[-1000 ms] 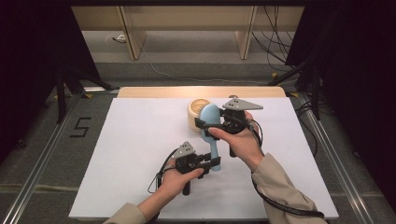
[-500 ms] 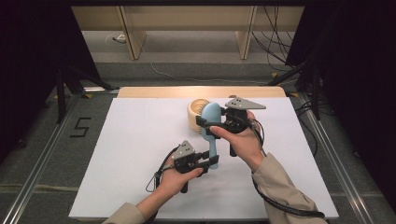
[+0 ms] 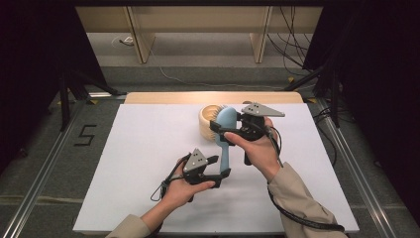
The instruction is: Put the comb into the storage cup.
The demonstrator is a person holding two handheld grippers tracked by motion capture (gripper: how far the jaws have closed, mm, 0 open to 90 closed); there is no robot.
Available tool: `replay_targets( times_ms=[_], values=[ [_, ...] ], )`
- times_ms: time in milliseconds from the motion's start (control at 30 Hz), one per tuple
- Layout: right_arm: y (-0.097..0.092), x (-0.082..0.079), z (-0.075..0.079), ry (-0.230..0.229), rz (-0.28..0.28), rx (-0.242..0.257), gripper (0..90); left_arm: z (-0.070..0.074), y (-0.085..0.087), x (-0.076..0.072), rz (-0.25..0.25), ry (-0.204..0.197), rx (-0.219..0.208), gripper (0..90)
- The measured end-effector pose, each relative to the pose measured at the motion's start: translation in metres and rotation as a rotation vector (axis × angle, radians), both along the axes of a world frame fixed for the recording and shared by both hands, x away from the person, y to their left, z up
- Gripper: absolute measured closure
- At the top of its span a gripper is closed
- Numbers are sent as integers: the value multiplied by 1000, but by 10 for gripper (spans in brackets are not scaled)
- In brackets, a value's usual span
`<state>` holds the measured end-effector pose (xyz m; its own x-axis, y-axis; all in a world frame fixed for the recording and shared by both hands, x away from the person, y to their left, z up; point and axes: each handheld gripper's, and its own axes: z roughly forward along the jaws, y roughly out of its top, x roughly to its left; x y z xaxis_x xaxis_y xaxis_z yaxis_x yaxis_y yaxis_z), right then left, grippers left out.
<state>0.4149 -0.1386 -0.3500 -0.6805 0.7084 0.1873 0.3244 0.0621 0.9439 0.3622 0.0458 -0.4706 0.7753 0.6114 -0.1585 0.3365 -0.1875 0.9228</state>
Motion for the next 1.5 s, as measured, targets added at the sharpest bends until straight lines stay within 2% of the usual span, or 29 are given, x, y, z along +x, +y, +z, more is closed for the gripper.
replay_targets(
  times_ms=[100, 167, 267, 533, 900, 1233, 1500],
  values=[
    [-2, 0, 1, -3, -11, 5, 206, 2, 3, 0, 1, 1, 46, 154],
    [-4, 1, 1, -5, -15, 10, 206, 3, 7, -1, 11, -9, 68, 138],
    [-5, 1, 2, -9, -23, 14, 206, 5, 13, -1, 18, -14, 92, 60],
    [-9, 2, 3, -21, -43, 22, 206, 9, 35, -2, 67, -42, 139, 10],
    [-13, 3, 5, -27, -56, 23, 206, 9, 66, -7, 128, -59, 134, 3],
    [-15, 4, 5, -30, -63, 24, 206, 10, 90, -15, 167, -95, 140, 4],
    [-18, 5, 5, -31, -72, 25, 206, 7, 109, -19, 192, -90, 130, 14]
  ],
)
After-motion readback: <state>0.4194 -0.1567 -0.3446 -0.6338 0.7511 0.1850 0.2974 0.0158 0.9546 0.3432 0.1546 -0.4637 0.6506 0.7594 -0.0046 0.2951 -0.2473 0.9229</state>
